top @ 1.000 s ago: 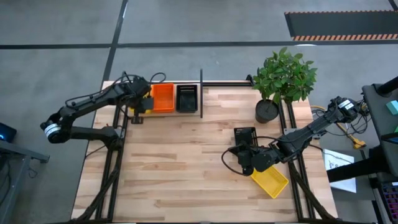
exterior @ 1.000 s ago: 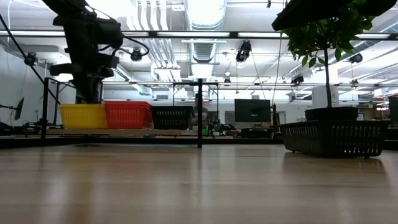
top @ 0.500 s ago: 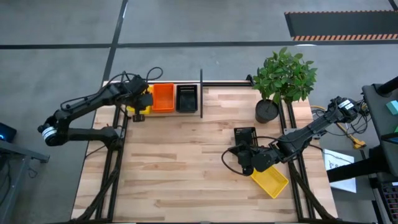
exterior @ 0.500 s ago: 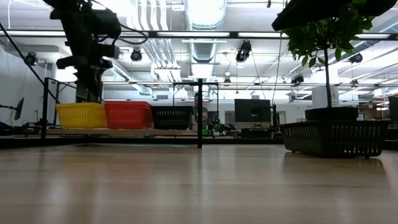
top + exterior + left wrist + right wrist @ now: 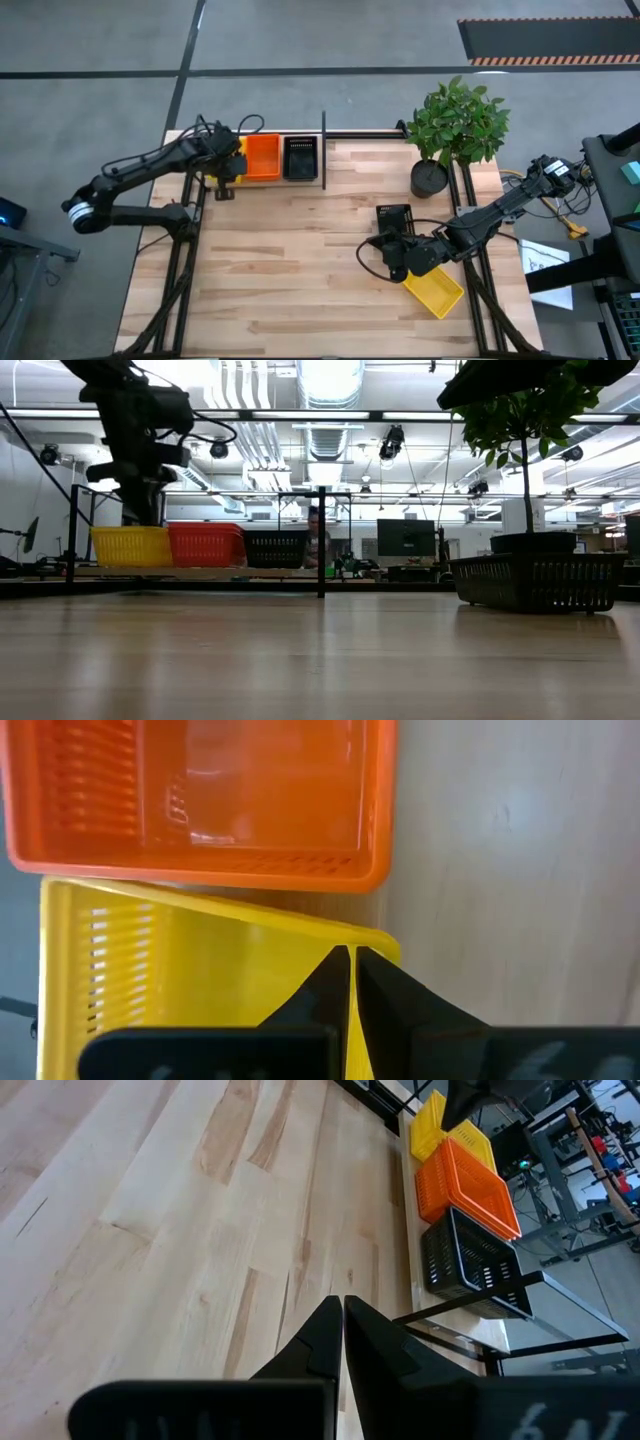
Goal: Stack baskets on shelf by color
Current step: Stack the left yellow bin on the yellow bin on the shelf, then stack the black bin on the black bin on the shelf
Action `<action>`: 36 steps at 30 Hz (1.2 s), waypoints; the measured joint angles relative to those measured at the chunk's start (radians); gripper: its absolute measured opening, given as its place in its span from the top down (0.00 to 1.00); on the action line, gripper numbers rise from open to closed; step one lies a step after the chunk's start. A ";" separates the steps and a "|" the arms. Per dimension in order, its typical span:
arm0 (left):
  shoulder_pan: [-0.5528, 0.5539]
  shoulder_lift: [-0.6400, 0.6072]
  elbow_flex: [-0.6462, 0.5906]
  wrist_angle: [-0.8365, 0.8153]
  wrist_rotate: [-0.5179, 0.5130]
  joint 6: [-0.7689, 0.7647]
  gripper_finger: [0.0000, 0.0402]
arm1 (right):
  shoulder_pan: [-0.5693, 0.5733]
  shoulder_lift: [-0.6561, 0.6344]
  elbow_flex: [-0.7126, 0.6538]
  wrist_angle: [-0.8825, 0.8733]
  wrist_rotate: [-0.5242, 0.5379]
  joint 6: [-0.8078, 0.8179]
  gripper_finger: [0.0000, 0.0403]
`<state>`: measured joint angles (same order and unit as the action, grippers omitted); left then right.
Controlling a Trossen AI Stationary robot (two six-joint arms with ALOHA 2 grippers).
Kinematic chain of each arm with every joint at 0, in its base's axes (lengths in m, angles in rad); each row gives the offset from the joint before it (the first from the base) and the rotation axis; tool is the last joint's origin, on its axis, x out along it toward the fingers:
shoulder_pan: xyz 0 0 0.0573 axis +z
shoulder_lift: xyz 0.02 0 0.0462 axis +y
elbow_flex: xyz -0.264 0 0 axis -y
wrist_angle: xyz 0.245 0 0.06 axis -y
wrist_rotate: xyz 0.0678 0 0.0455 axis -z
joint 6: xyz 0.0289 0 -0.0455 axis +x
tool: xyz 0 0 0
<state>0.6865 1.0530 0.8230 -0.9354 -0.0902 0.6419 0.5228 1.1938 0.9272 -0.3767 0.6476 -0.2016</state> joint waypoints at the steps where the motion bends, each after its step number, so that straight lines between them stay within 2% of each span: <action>1: 0.000 0.008 0.000 0.001 0.000 -0.001 0.99 | 0.000 0.000 0.000 0.000 0.000 0.000 0.98; 15: 0.000 -0.004 0.000 0.014 0.001 -0.010 0.99 | 0.000 0.000 0.000 0.000 0.000 0.003 0.98; 24: -0.048 -0.138 0.039 0.063 0.037 -0.225 1.00 | 0.000 0.000 0.000 0.000 0.000 0.063 0.98; 27: -0.114 -0.219 0.013 0.172 0.044 -0.267 1.00 | 0.000 0.000 0.000 0.000 0.000 0.104 0.98; 29: -0.173 -0.270 -0.023 0.309 0.053 -0.270 1.00 | 0.000 0.000 0.000 0.002 0.000 0.135 0.98; 36: -0.392 -0.393 -0.277 0.996 0.071 -0.242 1.00 | -0.014 0.000 0.000 0.016 -0.001 0.252 0.93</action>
<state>0.2940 0.6605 0.5462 0.0611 -0.0194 0.3999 0.5091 1.1934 0.9272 -0.3611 0.6464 0.0503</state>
